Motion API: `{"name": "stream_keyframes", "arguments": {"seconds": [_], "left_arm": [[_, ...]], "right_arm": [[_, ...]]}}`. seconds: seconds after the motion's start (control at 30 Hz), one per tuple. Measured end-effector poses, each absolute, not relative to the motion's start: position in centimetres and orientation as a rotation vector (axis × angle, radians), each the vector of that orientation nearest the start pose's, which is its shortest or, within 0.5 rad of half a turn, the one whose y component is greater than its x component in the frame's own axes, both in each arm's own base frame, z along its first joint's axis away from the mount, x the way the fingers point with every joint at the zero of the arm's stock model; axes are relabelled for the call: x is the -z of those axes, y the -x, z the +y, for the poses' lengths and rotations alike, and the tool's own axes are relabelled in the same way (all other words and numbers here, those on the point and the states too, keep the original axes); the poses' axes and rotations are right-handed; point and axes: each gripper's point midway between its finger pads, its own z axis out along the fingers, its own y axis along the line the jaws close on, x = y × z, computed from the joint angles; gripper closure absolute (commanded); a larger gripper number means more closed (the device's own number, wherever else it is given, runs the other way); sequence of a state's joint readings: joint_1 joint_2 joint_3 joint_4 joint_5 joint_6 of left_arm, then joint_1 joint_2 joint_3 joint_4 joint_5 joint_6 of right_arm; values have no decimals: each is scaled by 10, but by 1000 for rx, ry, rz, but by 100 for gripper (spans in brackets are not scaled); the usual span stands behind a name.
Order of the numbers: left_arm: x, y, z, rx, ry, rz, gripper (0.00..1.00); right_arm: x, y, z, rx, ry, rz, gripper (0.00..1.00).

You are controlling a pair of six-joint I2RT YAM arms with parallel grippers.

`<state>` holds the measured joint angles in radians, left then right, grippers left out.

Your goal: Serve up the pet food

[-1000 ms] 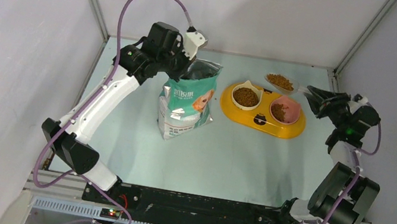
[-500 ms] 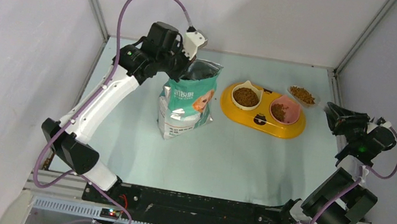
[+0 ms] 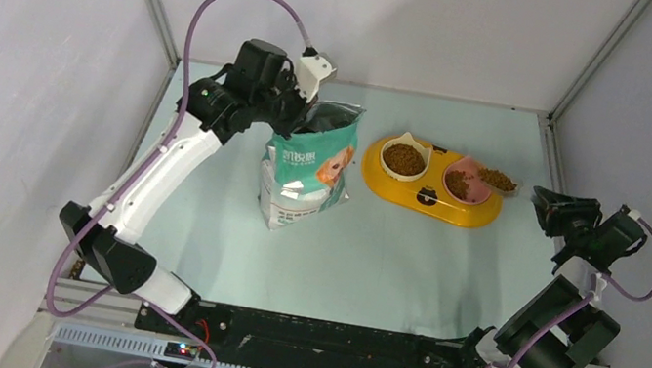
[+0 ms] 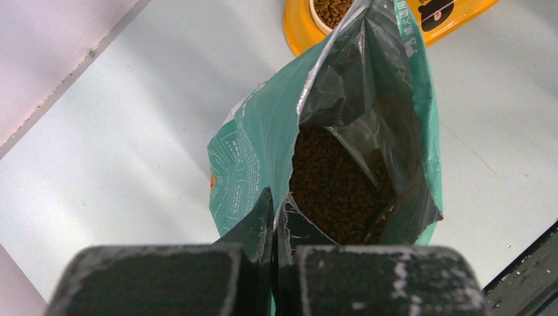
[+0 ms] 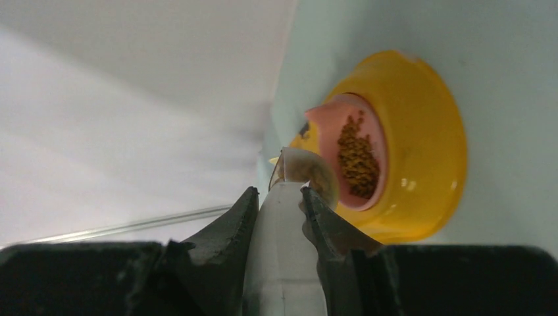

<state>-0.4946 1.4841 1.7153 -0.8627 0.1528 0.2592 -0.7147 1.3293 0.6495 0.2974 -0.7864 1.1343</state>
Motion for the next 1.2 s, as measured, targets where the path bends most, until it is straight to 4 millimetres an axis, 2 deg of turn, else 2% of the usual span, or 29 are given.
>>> {"name": "stream_keyframes", "arguments": {"seconds": [0.17,0.43,0.7,0.97,1.2], "left_arm": [[-312,-338,-204,318,-900,2017,100],[-312,-333,-205,345,-901,2010,100],[-313,-328,-206,372,-892,2012,100],[-311,-325,-208,395,-890,2014,100],[-312,-324,-208,395,-890,2013,100]], "right_arm": [[-161,-351,-105,-938,-1203,1660,100],[-153,-356,-101,-752,-1094,1787,100],[-147,-356,-94,-648,-1002,1856,100],[-157,-368,-92,-575,-916,1892,100],[-155,-371,-85,-510,-851,1936,100]]}}
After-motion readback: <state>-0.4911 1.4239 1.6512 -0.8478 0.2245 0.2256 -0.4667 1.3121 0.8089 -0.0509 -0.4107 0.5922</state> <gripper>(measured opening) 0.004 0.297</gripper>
